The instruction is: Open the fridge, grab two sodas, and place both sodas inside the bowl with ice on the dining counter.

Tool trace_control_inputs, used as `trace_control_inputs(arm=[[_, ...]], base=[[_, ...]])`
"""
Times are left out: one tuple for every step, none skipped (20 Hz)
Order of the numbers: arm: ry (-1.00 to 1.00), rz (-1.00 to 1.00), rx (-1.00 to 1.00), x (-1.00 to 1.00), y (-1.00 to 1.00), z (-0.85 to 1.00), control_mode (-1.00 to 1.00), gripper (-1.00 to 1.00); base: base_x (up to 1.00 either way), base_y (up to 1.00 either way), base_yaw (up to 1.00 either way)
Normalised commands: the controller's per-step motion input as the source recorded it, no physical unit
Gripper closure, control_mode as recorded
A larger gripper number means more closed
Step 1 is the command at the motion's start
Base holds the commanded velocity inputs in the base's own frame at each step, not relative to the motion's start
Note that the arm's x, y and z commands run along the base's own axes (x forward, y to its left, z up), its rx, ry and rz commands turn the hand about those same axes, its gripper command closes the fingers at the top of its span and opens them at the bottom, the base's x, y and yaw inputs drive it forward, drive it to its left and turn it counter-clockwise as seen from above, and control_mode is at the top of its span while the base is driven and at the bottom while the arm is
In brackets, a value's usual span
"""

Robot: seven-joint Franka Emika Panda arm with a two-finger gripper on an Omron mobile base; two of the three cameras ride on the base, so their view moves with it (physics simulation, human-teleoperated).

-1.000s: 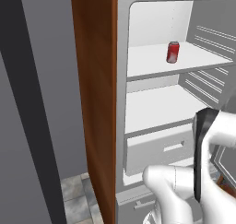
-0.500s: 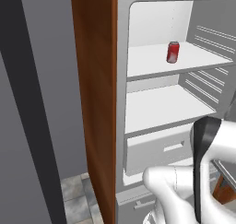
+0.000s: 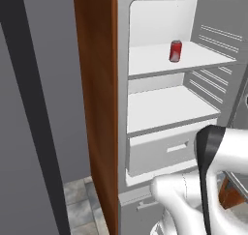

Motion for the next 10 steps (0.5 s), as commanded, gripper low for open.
trace_control_inputs(arm=[[0.0, 0.0, 0.0, 0.0, 0.0, 0.0, 1.0, 1.0], [0.0, 0.0, 0.0, 0.0, 0.0, 0.0, 1.0, 1.0], [0.0, 0.0, 0.0, 0.0, 0.0, 0.0, 1.0, 1.0], [0.0, 0.0, 0.0, 0.0, 0.0, 0.0, 1.0, 1.0], [0.0, 0.0, 0.0, 0.0, 0.0, 0.0, 1.0, 1.0], [0.0, 0.0, 0.0, 0.0, 0.0, 0.0, 1.0, 1.0], [0.0, 0.0, 0.0, 0.0, 0.0, 0.0, 1.0, 1.0], [0.0, 0.0, 0.0, 0.0, 0.0, 0.0, 1.0, 1.0], [0.0, 0.0, 0.0, 0.0, 0.0, 0.0, 1.0, 1.0], [0.0, 0.0, 0.0, 0.0, 0.0, 0.0, 1.0, 1.0]], base=[[-0.82, 0.34, -0.01], [-0.82, 0.45, -0.04], [-0.84, 0.53, -0.05], [-0.82, 0.64, -0.07], [-0.82, 0.76, -0.07], [-0.82, 0.82, -0.07], [-0.82, 0.87, -0.08], [-0.82, 0.95, -0.09], [-0.78, 1.0, -0.1], [-0.77, 1.0, -0.11]])
